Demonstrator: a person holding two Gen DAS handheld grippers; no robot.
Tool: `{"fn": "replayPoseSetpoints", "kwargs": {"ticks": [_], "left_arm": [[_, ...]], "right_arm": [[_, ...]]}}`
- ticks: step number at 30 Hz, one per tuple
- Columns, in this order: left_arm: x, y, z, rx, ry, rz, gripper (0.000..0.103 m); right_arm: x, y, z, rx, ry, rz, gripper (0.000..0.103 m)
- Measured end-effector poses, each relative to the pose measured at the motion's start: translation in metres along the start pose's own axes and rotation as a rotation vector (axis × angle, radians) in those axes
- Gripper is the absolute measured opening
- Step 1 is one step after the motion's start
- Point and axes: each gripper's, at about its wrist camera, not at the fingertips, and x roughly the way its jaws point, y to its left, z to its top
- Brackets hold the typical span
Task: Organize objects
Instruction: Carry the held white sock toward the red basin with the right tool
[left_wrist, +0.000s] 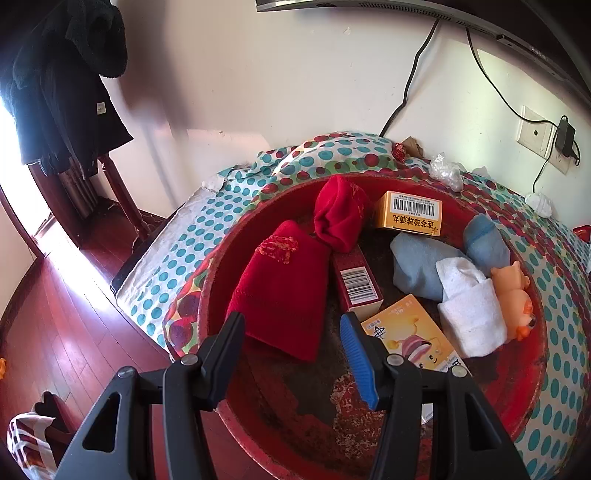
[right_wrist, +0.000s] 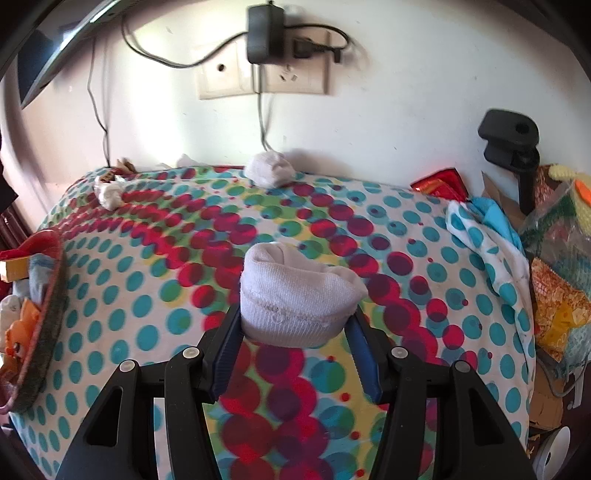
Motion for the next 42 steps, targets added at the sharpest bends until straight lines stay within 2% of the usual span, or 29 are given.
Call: {"fn": "replayPoseSetpoints", "kwargs": {"ticks": [8, 19, 42], "left_arm": [[-0.002, -0.003, 0.000, 0.005, -0.001, -0.011, 0.055], [0.000, 0.003, 0.000, -0.019, 0.000, -0.007, 0.055], [0.004, 0.014, -0.002, -0.060, 0.013, -0.021, 0.055]], "right_arm": [[-0.012, 0.040, 0.009, -0.049, -0.027, 0.036, 0.052], [-0.025, 0.068, 0.023, -0.077, -0.051, 0.057, 0.052], [-0.047, 0.157, 0.032, -0.191, -0.062, 0.154, 0.053]]}}
